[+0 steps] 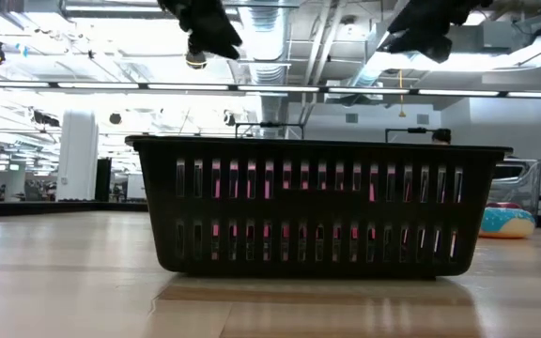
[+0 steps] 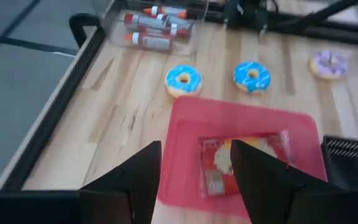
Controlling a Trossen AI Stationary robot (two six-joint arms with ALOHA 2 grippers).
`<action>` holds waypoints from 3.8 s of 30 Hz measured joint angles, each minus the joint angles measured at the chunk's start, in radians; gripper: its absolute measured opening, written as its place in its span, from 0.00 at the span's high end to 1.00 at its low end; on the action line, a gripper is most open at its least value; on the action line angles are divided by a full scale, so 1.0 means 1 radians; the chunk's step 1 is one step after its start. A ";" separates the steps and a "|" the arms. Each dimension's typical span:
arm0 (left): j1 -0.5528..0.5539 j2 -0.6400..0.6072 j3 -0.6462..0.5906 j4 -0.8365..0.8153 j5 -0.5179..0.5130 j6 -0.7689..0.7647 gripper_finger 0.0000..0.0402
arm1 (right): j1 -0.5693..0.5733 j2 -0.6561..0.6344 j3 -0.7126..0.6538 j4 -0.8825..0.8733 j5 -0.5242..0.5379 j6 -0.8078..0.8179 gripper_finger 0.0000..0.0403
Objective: Pick & Place Food Item
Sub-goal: Put the top blue donut into the black bin
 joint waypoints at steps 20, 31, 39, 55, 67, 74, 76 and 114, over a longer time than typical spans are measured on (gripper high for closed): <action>-0.146 -0.346 -0.168 -0.181 -0.266 -0.217 0.36 | -0.145 0.430 0.187 -0.492 -0.026 -0.514 0.34; -0.147 -0.432 -0.364 -0.066 -0.167 -0.297 0.36 | -0.225 0.607 0.188 -0.426 -0.105 -0.618 0.34; -0.176 -0.454 -0.428 0.003 -0.160 -0.298 0.35 | -0.302 0.693 0.188 -0.361 -0.105 -0.646 0.34; -0.219 -0.455 -0.439 0.049 -0.160 -0.344 0.35 | -0.297 0.735 0.121 -0.250 -0.130 -0.599 0.34; -0.222 -0.455 -0.440 0.055 -0.143 -0.382 0.35 | -0.298 0.735 0.037 -0.138 -0.080 -0.559 0.34; -0.244 -0.454 -0.440 0.091 -0.142 -0.397 0.35 | -0.302 0.735 0.003 -0.062 -0.062 -0.541 0.34; -0.247 -0.454 -0.440 0.098 -0.142 -0.400 0.35 | -0.306 0.735 -0.009 -0.045 -0.059 -0.522 0.34; -0.293 -0.454 -0.440 0.110 -0.149 -0.443 0.35 | 0.297 0.313 0.144 -0.263 -0.233 0.207 0.61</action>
